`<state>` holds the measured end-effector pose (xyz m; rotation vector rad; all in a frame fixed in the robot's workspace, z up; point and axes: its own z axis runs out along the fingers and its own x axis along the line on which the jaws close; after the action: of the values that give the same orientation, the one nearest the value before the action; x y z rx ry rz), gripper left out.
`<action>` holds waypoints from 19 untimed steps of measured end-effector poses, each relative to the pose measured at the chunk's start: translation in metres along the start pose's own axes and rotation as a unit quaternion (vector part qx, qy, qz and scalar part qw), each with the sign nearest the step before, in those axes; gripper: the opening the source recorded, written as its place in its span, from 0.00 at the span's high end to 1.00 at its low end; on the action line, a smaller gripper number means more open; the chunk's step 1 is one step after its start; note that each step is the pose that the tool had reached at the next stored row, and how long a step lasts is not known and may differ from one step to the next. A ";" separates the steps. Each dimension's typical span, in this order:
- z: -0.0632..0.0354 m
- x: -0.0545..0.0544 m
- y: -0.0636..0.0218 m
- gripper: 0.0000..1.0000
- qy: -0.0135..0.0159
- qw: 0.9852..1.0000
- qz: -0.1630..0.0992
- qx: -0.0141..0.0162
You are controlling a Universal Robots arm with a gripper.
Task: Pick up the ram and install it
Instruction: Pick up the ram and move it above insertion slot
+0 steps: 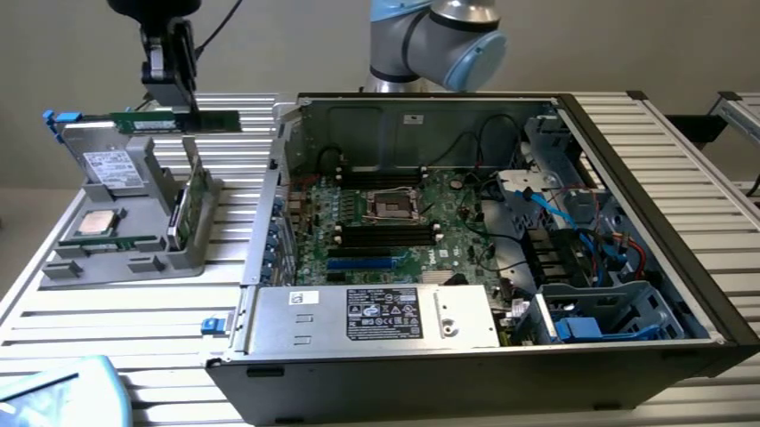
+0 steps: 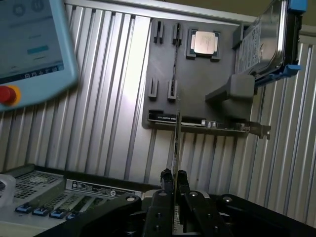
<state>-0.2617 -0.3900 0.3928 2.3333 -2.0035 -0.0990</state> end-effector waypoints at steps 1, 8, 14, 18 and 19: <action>-0.0008 0.001 -0.0044 0.86 -0.001 1.000 0.000 0.000; -0.0049 0.005 -0.0356 0.86 -0.007 1.000 -0.001 0.001; -0.0075 0.010 -0.0627 0.86 -0.009 1.000 -0.001 0.001; -0.0091 0.012 -0.0806 0.86 -0.010 1.000 -0.002 0.002; -0.0095 0.013 -0.0851 0.86 -0.011 1.000 -0.002 0.002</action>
<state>-0.1751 -0.3899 0.3945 2.3486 -2.0100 -0.1215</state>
